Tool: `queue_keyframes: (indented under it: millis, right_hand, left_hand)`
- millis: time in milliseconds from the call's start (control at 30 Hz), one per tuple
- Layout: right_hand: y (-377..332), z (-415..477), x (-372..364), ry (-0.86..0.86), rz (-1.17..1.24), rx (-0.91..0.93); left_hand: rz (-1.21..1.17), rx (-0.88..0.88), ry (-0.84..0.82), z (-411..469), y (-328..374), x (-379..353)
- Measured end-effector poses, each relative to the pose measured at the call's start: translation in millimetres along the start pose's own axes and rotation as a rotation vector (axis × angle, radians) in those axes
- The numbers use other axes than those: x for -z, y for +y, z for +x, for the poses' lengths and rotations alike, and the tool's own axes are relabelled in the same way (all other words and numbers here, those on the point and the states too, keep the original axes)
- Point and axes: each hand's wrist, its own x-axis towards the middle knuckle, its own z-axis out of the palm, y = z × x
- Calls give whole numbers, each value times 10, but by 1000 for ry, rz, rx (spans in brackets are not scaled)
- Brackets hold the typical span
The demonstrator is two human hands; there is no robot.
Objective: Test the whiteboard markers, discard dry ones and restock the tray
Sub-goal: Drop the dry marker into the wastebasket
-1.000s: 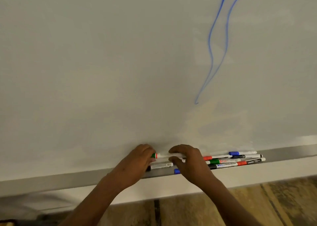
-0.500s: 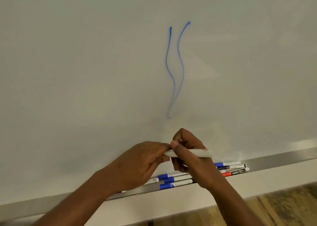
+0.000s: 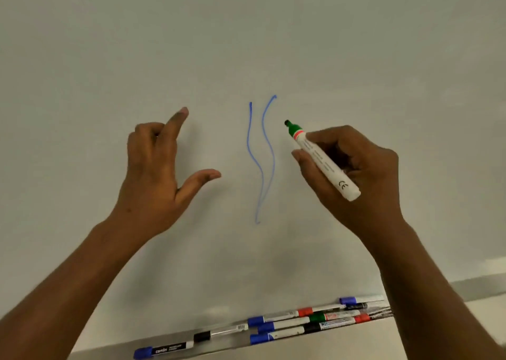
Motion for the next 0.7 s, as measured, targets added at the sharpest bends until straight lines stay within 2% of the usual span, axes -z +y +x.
queue_keyframes:
  millis: [167, 300, 400, 500, 700]
  right_hand:
    - [240, 226, -80, 117, -108, 88]
    - [428, -100, -308, 166, -130, 94]
    - [563, -611, -505, 70, -130, 117]
    - [661, -1096, -667, -30, -73, 57]
    - [704, -1598, -829, -479, -151, 71]
  left_hand:
    - [246, 18, -45, 142, -65, -109]
    - [277, 15, -44, 129, -73, -155]
    - [270, 31, -41, 129, -66, -154]
    - [262, 34, -44, 122, -51, -161]
    - [261, 33, -36, 123, -43, -150]
